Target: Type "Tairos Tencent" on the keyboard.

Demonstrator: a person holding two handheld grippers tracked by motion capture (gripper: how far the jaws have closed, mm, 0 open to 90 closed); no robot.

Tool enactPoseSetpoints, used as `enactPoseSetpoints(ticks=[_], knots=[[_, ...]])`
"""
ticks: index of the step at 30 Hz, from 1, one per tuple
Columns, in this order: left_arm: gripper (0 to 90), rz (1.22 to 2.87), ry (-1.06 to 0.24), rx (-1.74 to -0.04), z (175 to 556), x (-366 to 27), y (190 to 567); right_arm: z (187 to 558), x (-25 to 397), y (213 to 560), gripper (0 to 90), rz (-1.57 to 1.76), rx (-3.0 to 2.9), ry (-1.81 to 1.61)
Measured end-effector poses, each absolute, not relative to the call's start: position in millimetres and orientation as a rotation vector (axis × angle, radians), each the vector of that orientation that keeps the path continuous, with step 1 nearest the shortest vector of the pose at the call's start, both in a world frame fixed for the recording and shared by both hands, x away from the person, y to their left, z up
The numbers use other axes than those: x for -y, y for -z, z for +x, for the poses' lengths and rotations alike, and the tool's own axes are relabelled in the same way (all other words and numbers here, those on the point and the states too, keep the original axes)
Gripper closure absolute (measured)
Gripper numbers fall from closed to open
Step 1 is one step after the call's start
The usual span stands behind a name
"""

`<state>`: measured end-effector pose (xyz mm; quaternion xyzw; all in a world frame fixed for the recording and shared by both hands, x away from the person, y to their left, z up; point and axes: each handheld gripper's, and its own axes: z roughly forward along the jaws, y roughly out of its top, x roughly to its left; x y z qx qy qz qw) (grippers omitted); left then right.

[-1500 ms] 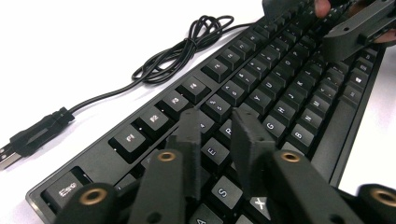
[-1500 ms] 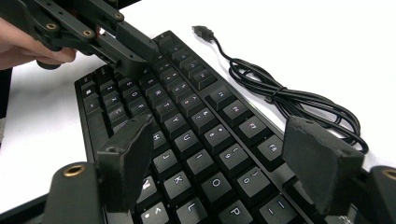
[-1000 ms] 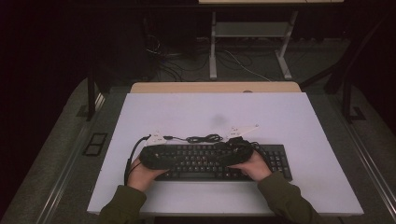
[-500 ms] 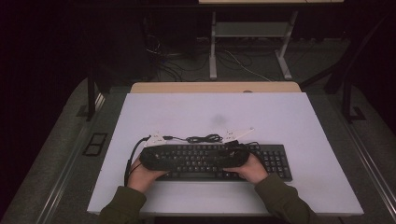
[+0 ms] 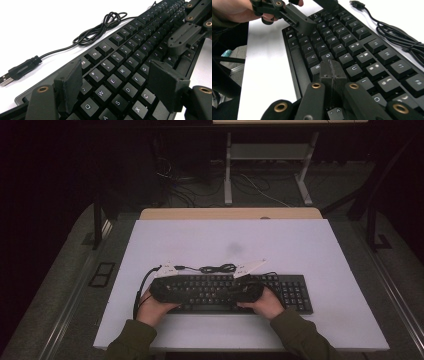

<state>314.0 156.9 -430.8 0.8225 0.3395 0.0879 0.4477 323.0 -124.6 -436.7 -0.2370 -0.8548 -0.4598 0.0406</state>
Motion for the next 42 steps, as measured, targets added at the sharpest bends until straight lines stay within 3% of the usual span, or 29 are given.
enactPoseSetpoints(ticks=[42], knots=[[27.0,2.035,-0.229,-0.845,314.0,-157.7,430.5,316.8,111.2,443.8,89.3,-0.713,2.670,1.321]])
